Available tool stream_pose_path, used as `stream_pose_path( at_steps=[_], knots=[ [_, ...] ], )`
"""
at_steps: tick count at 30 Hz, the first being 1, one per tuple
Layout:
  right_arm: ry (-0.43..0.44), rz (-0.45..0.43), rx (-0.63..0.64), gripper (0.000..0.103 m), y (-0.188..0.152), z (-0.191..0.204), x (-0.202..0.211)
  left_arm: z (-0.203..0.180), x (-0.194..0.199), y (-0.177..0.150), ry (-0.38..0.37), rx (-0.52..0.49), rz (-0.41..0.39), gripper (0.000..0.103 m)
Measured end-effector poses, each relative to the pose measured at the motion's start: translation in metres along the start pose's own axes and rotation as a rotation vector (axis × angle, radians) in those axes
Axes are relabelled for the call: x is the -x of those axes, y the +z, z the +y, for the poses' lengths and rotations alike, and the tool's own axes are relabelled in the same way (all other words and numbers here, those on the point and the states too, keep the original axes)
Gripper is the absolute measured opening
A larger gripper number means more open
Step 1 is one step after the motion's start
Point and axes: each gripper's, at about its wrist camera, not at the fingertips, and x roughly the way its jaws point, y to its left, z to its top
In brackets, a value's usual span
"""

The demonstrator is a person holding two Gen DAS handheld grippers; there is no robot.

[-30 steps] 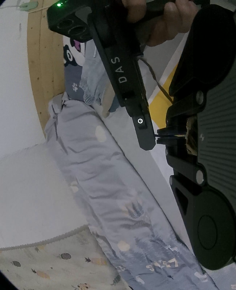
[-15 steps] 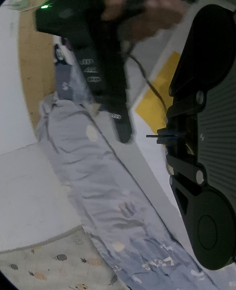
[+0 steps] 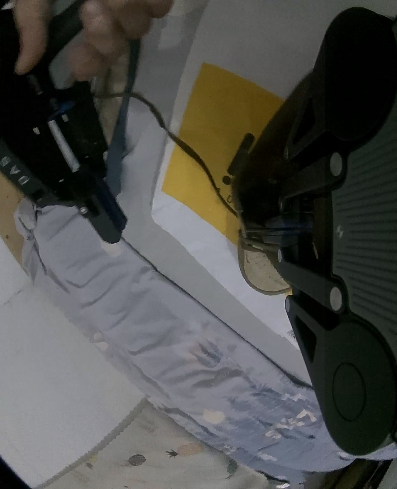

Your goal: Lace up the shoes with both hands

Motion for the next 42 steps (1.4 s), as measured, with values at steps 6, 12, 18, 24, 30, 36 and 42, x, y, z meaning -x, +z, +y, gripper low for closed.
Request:
stream_pose_path(
  at_steps=[6, 12, 18, 24, 30, 36, 42],
  knots=[
    [-0.002, 0.003, -0.001, 0.008, 0.001, 0.001, 0.001, -0.009, -0.006, -0.005, -0.018, -0.06, -0.004, 0.002],
    [-0.004, 0.008, 0.005, 0.008, 0.001, 0.003, 0.001, -0.012, -0.011, -0.004, -0.029, -0.074, -0.007, 0.002],
    [-0.003, 0.015, 0.01, 0.008, 0.0, 0.002, 0.001, -0.01, -0.012, -0.002, -0.026, -0.062, -0.012, 0.002],
    [-0.002, 0.022, 0.016, 0.008, -0.002, 0.003, 0.002, -0.01, -0.013, -0.001, -0.022, -0.06, -0.023, 0.002],
    [-0.006, 0.033, 0.022, 0.008, -0.005, 0.005, 0.0, -0.012, -0.015, -0.003, -0.02, -0.083, -0.025, 0.002],
    [-0.011, 0.04, 0.023, 0.008, -0.006, 0.007, 0.0, -0.014, -0.012, -0.004, -0.018, -0.091, -0.027, 0.002],
    [-0.011, 0.048, 0.03, 0.008, -0.005, 0.006, -0.001, -0.015, -0.011, -0.005, -0.016, -0.087, -0.031, 0.002]
  ],
)
